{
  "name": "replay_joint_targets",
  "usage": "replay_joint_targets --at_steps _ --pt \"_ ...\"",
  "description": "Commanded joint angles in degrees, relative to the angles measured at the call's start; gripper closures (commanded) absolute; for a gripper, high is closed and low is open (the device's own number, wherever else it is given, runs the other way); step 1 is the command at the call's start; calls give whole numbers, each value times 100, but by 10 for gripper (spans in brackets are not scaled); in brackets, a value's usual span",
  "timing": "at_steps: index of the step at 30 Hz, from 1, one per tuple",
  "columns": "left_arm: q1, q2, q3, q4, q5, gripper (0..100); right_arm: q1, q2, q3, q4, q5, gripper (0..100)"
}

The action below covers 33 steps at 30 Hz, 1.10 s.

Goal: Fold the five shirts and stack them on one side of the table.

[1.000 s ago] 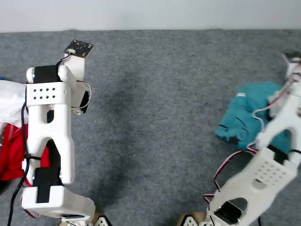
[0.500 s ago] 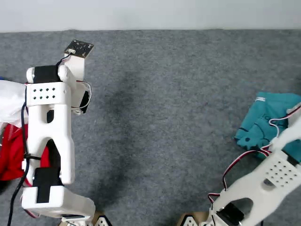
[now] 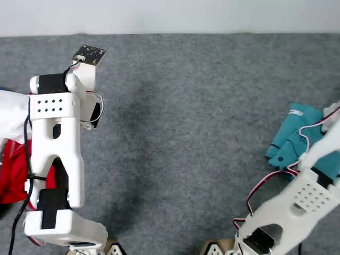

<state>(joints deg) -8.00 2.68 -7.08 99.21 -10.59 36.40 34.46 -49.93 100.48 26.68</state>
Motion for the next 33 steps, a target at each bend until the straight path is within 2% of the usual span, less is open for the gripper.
replay_joint_targets --at_steps 1,2,4,9,25,33 --pt "-53 -325 -22 132 -9 974 -374 -31 -105 110 -70 976" --pt "-53 -325 -22 132 -9 974 -505 84 -105 57 -70 992" --pt "-53 -316 -22 132 -9 974 -743 321 -105 22 -141 959" --pt "-53 -316 -13 132 -9 974 -1024 734 -308 -347 -1486 819" --pt "-53 -316 321 132 -26 974 -1059 1516 -360 -2167 -1556 809" --pt "-53 -316 321 132 -35 975 -1015 1516 -536 -2378 -1556 811"
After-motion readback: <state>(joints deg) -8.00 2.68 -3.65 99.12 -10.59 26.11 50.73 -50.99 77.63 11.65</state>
